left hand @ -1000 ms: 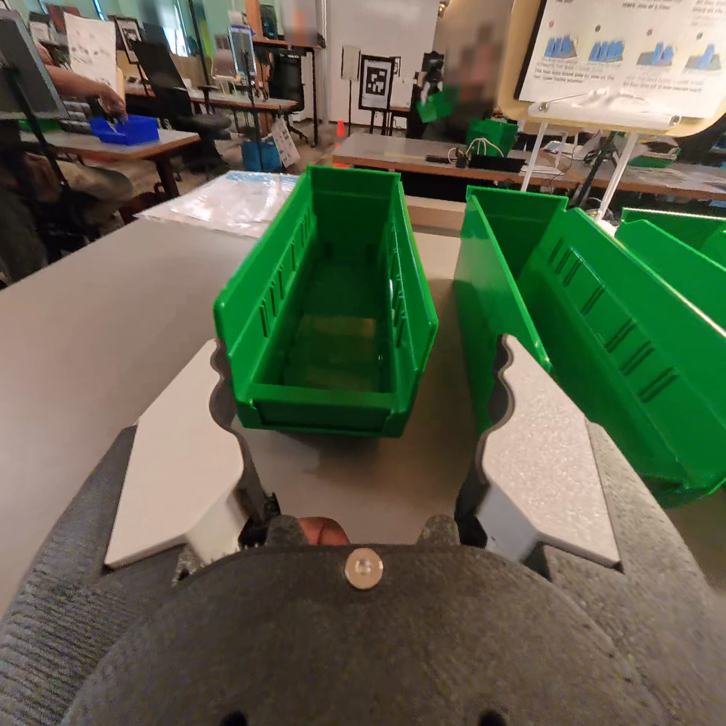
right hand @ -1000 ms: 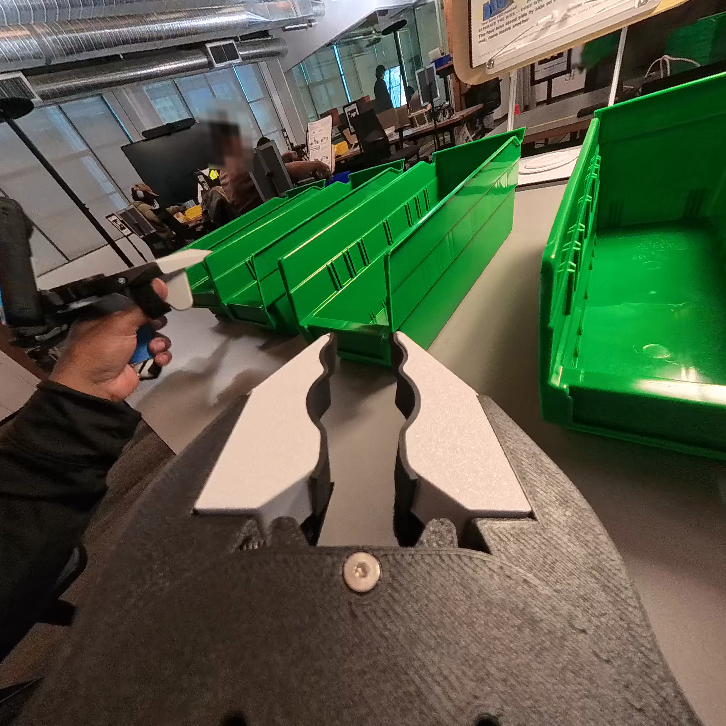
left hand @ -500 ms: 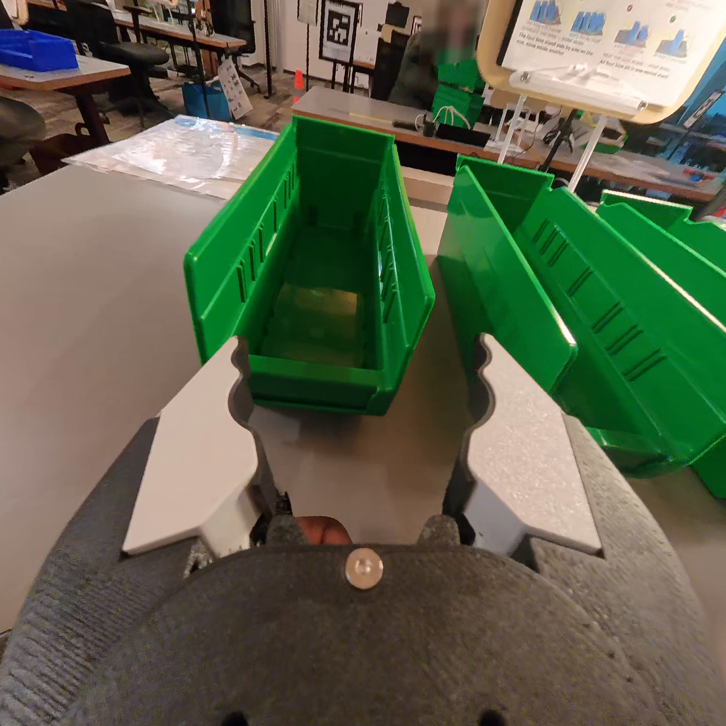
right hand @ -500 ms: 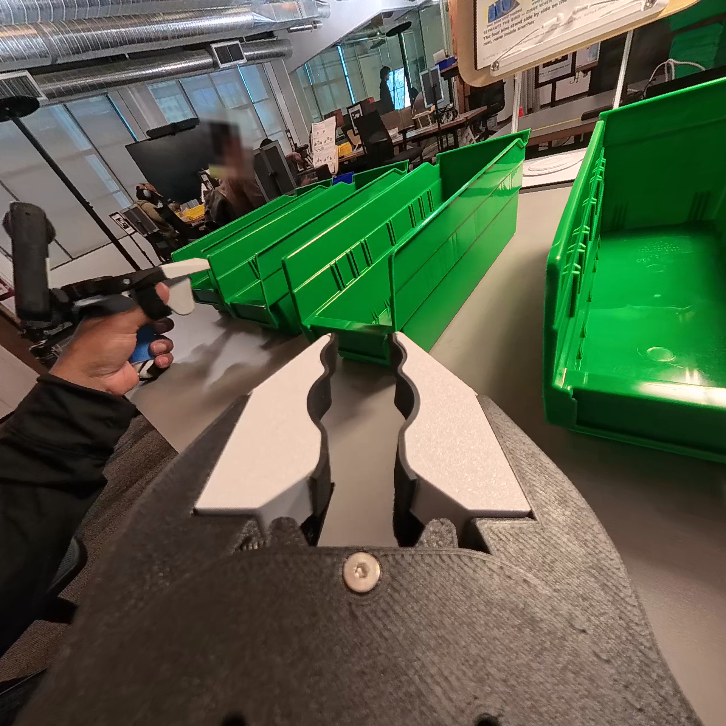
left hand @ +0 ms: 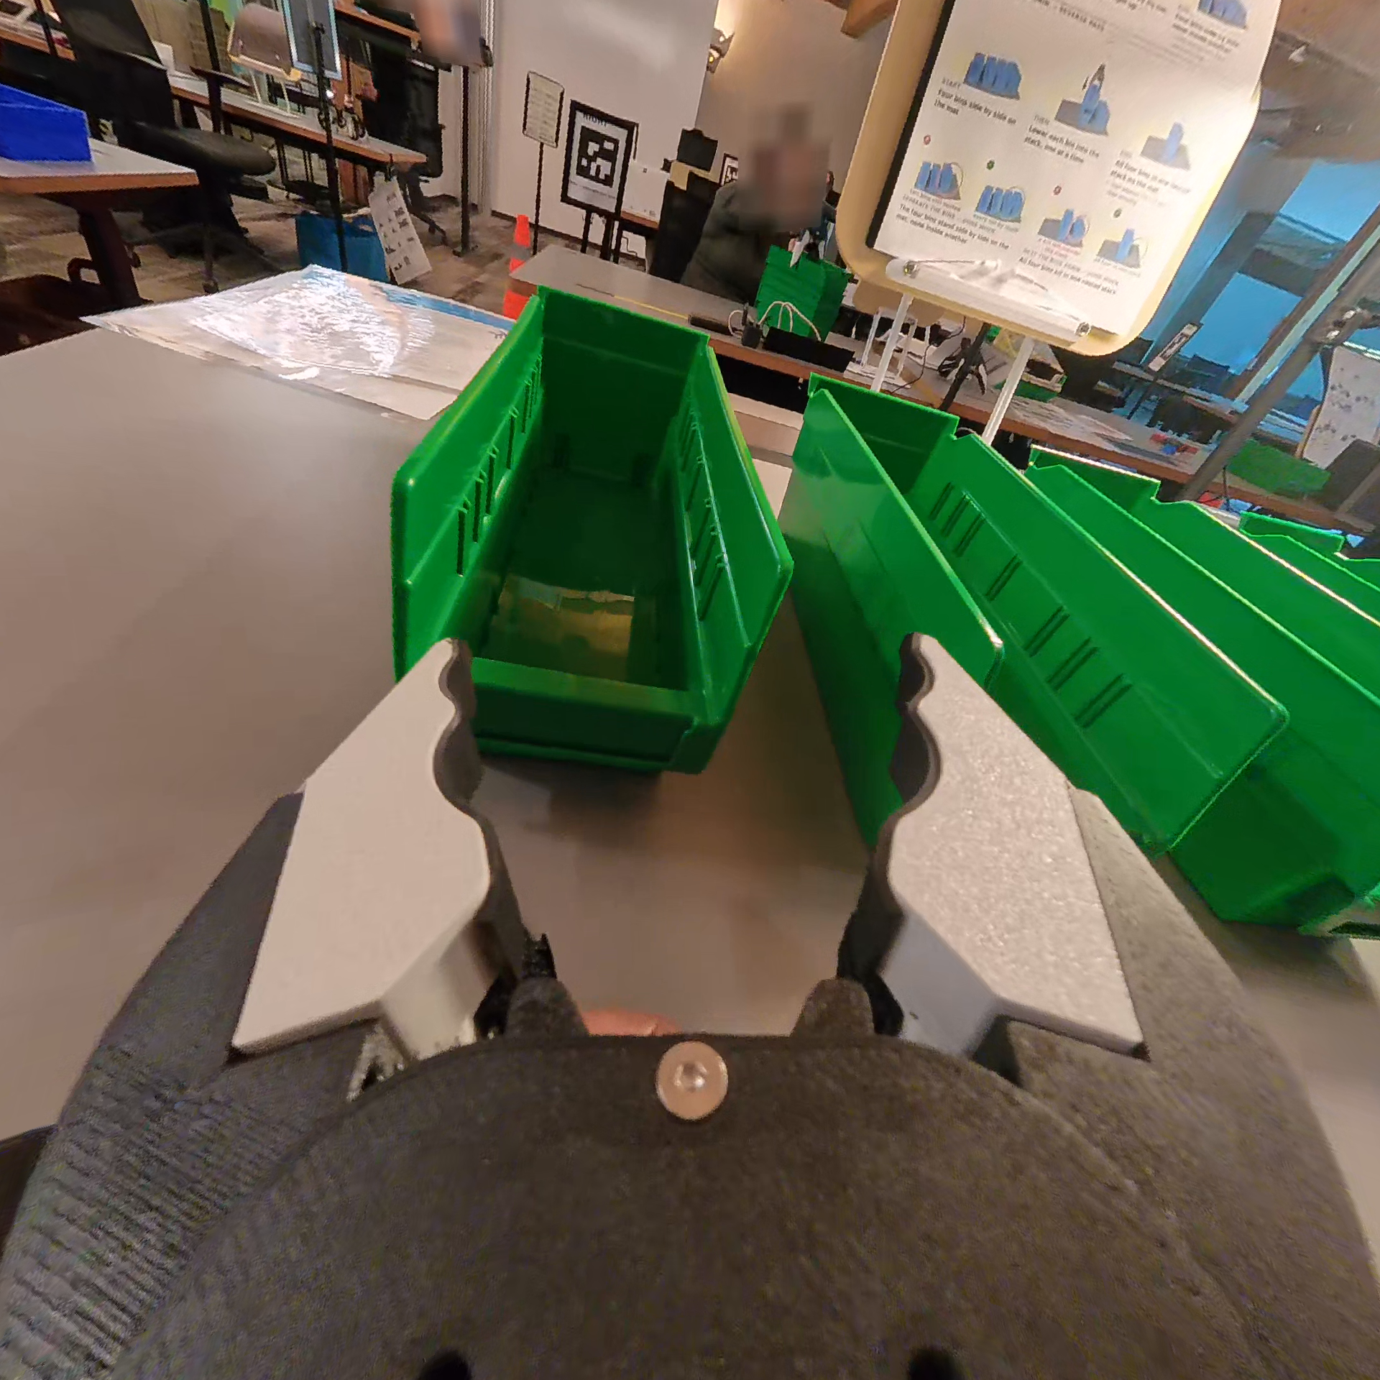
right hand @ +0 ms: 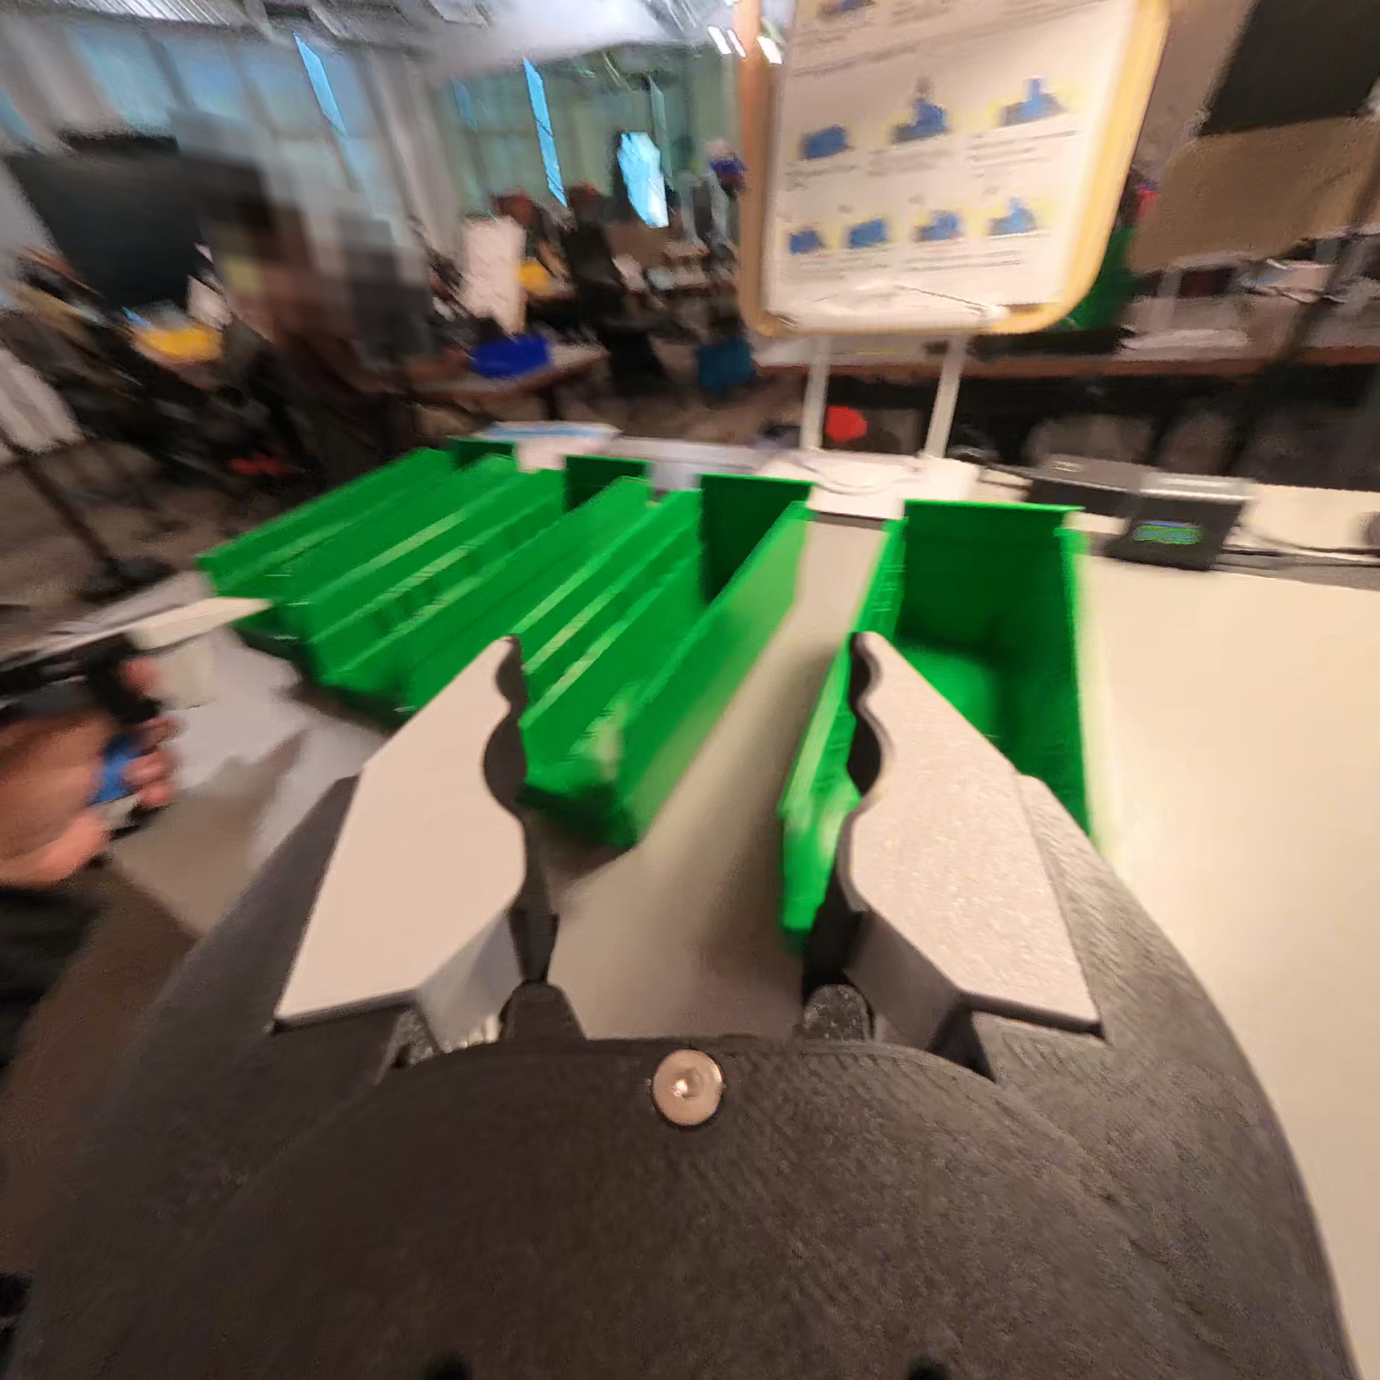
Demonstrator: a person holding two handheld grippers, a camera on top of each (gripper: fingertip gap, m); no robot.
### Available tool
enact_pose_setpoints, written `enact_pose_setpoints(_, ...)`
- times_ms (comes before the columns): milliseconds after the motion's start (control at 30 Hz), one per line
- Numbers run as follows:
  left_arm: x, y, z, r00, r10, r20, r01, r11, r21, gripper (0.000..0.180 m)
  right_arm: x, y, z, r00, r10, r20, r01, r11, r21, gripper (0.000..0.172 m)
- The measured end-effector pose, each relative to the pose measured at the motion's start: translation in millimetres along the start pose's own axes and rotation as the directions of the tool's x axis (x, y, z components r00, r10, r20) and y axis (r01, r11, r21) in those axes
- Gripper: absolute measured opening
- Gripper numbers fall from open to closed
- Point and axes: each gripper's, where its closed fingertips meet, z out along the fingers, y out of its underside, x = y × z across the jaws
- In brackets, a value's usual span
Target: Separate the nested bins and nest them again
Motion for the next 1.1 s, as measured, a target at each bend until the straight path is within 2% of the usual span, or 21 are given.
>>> enact_pose_setpoints(133,2.4,1.8,-1.0,1.0,-0.006,-0.01,0.006,1.0,-0.008,0.111,57.7,-9.7,31.9,0.991,-0.045,-0.125,0.019,0.979,-0.203,0.117)
enact_pose_setpoints(233,3.2,2.7,-1.6,1.0,-0.016,-0.018,0.016,1.0,-0.014,0.11,95.1,11.8,61.3,0.987,-0.012,-0.163,-0.056,0.911,-0.408,0.141)
enact_pose_setpoints(300,3.2,2.9,-1.6,1.0,-0.02,-0.02,0.02,1.0,-0.015,0.109,104.0,30.1,75.8,0.988,0.034,-0.153,-0.109,0.849,-0.516,0.153)
enact_pose_setpoints(367,3.2,4.1,-0.7,0.999,-0.024,-0.022,0.023,0.999,-0.024,0.109,112.6,41.8,87.3,0.987,0.034,-0.16,-0.122,0.804,-0.582,0.157)
enact_pose_setpoints(433,3.3,6.2,0.9,0.999,-0.025,-0.024,0.024,0.999,-0.04,0.108,123.4,53.7,96.5,0.985,0.008,-0.172,-0.118,0.757,-0.643,0.159)
enact_pose_setpoints(667,4.7,11.2,4.5,0.999,-0.026,-0.033,0.023,0.997,-0.077,0.106,131.7,101.6,113.2,0.983,0.042,-0.176,-0.172,0.518,-0.838,0.158)
enact_pose_setpoints(867,4.7,12.2,5.1,0.999,-0.036,-0.04,0.032,0.996,-0.085,0.104,133.2,96.7,127.7,0.982,-0.013,-0.191,-0.16,0.494,-0.855,0.155)
enact_pose_setpoints(933,4.8,12.9,5.6,0.998,-0.038,-0.042,0.034,0.995,-0.091,0.104,139.8,105.0,125.6,0.976,-0.045,-0.211,-0.168,0.458,-0.873,0.156)
enact_pose_setpoints(1100,5.3,13.4,5.9,0.998,-0.043,-0.048,0.038,0.995,-0.095,0.103,128.4,119.1,130.8,0.973,0.092,-0.214,-0.232,0.447,-0.864,0.158)
